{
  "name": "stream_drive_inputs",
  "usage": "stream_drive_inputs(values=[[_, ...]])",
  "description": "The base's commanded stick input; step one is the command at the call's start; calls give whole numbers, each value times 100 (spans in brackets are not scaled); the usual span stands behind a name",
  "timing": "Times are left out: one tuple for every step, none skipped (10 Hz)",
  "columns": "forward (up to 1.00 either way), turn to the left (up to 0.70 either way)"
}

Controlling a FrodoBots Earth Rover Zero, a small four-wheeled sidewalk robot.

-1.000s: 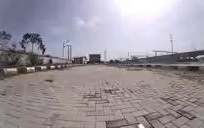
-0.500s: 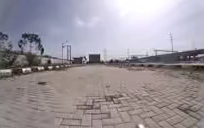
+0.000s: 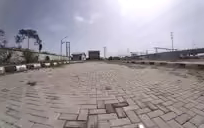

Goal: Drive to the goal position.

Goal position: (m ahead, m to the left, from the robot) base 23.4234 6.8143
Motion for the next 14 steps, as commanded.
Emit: stream_drive_inputs(values=[[100, 6], [100, 0], [100, 0], [100, 0], [100, 0], [100, 0], [100, 0], [100, 0], [100, 0], [100, 0], [100, 0], [100, 0], [100, 0], [100, 0]])
